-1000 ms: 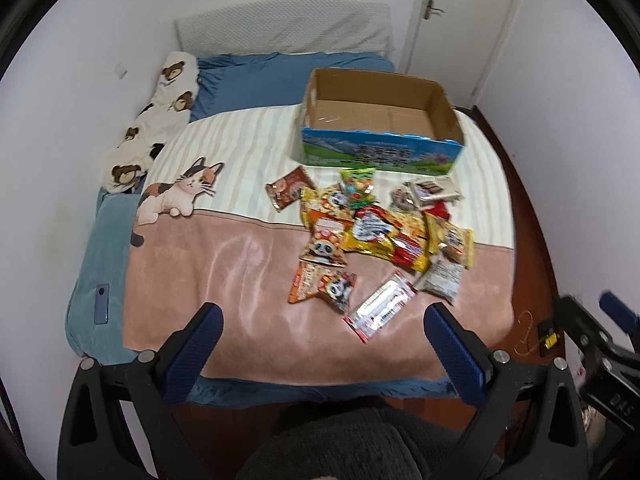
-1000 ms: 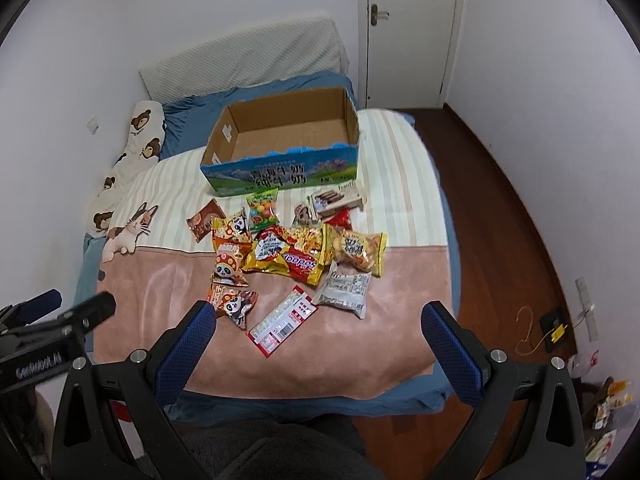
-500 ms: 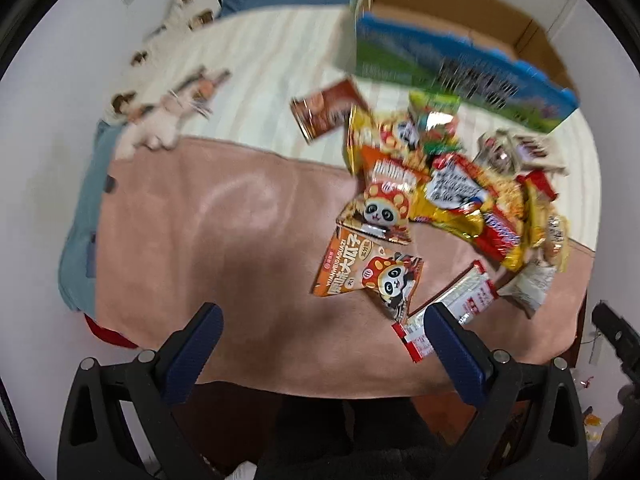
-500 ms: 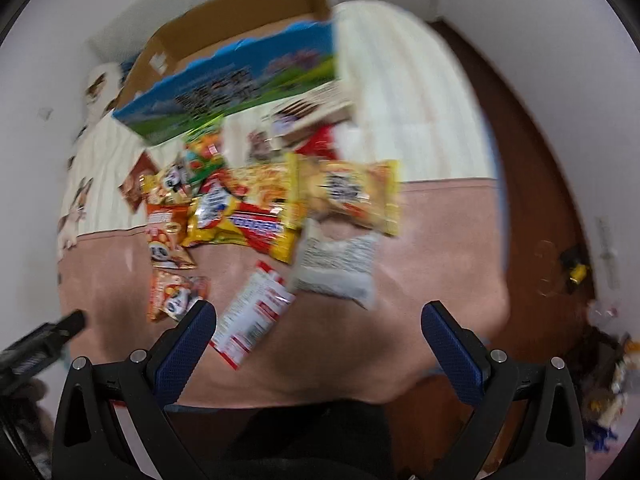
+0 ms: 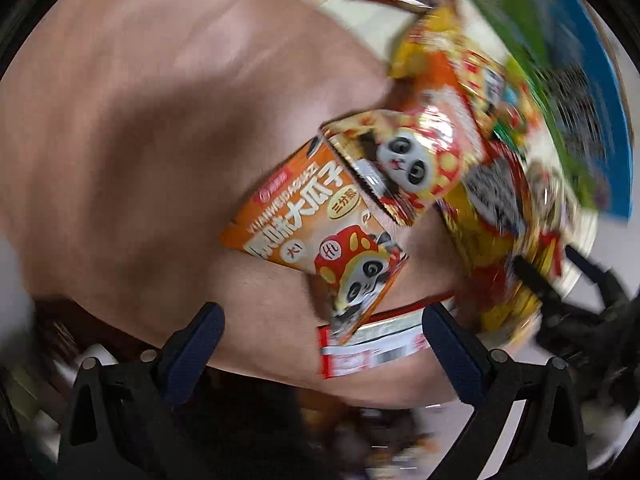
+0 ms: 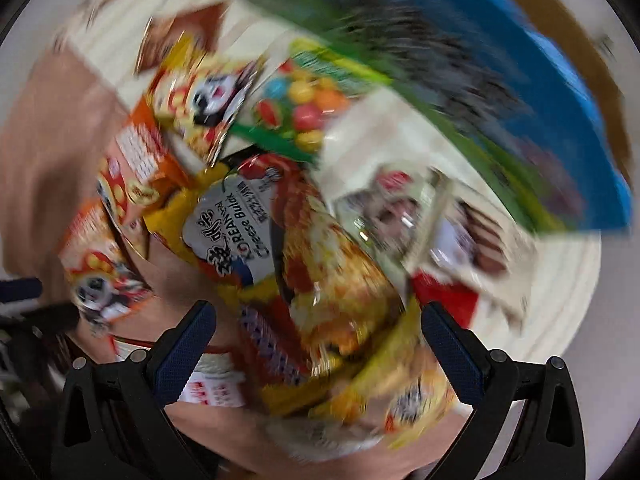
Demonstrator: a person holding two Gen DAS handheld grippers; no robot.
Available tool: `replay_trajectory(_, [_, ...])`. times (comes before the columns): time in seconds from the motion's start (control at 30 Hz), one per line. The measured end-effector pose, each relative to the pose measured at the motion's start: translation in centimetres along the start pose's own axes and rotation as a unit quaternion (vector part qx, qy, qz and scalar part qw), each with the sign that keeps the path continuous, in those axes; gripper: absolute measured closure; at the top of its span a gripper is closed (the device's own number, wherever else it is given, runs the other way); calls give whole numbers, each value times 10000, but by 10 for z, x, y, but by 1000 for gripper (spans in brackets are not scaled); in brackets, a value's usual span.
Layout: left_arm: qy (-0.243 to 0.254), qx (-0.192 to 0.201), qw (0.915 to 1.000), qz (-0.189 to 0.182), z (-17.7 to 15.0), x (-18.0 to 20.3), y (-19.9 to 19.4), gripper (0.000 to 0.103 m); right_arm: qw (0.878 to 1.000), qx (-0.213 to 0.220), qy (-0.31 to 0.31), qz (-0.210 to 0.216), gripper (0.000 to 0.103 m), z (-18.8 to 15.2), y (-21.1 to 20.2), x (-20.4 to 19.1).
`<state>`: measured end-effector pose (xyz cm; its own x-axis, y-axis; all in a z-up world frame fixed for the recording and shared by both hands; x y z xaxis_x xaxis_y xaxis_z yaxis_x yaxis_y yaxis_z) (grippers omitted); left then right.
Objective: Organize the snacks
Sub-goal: 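Grasp the orange seed bag with left tool while right tool grasps the noodle pack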
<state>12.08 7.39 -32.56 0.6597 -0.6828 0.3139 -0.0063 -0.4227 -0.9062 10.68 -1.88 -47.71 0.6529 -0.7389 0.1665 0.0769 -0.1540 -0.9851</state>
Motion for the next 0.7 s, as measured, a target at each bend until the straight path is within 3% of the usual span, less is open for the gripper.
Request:
replay_trajectory(0.13, [-803,-85,9957,-446,8,-7,14,4,9977,-375,-560,81,0,15,25,-9])
replay_trajectory(0.2, [-1030,-55,9931,-551,14,-9,23,15,9961,-513,-711,86,0,20,38,-12])
replay_trajectory(0.27, [-1279,0,9899,-612,19,-13,30,45,9951,-559,-819,49,0,25,47,-15])
replay_trajectory(0.37, [-1290,192,9907,-378,21,-14,30,50,9959,-569,-678,200,1,30,55,-13])
replay_trajectory(0.43, [-988,359,9944,-134,17,-11,25,51,9972,-530,-457,254,4,30,57,-11])
replay_trajectory(0.53, [-56,601,9965,583,13,-1,12,51,9962,-538,414,552,7,21,53,4])
replay_trajectory(0.63, [790,862,9841,1335,14,0,-3,51,9813,-547,1452,1142,9,11,47,18])
replay_trajectory(0.7, [1270,1077,9697,1785,19,-2,-12,51,9563,-491,2361,1654,9,1,44,29])
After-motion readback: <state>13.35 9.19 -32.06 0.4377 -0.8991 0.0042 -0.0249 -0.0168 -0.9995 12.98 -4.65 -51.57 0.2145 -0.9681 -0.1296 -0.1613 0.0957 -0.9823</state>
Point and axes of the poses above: each gripper's, at about its wrist camera, not at the fingertips, and y roughly the way its jaws point, x to its right, z to its top, the point moved 3 cm from there along y, roughly the way its jaws point
